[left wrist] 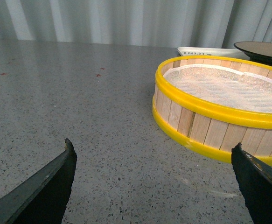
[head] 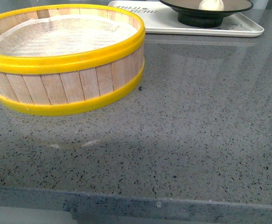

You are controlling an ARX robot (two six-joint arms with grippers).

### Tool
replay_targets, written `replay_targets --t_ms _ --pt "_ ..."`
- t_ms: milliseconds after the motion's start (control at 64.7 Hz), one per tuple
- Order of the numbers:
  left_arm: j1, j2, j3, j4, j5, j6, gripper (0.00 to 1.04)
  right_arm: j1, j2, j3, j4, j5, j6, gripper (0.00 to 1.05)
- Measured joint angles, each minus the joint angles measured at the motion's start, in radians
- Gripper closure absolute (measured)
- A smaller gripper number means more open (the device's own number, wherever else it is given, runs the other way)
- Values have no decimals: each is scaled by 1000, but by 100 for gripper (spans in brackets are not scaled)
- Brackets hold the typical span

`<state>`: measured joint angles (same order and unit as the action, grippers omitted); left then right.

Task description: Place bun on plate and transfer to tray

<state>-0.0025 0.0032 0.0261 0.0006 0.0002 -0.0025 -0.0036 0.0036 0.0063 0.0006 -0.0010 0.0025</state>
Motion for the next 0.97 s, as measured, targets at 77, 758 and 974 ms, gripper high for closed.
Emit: replay_targets --t_ms 77,758,974 --pt "0 0 0 0 0 0 7 0 0 0 0 0 0 103" --pt "0 0 0 0 0 0 7 0 0 0 0 0 0 9" --pt "0 0 0 0 0 0 7 0 0 0 0 0 0 9"
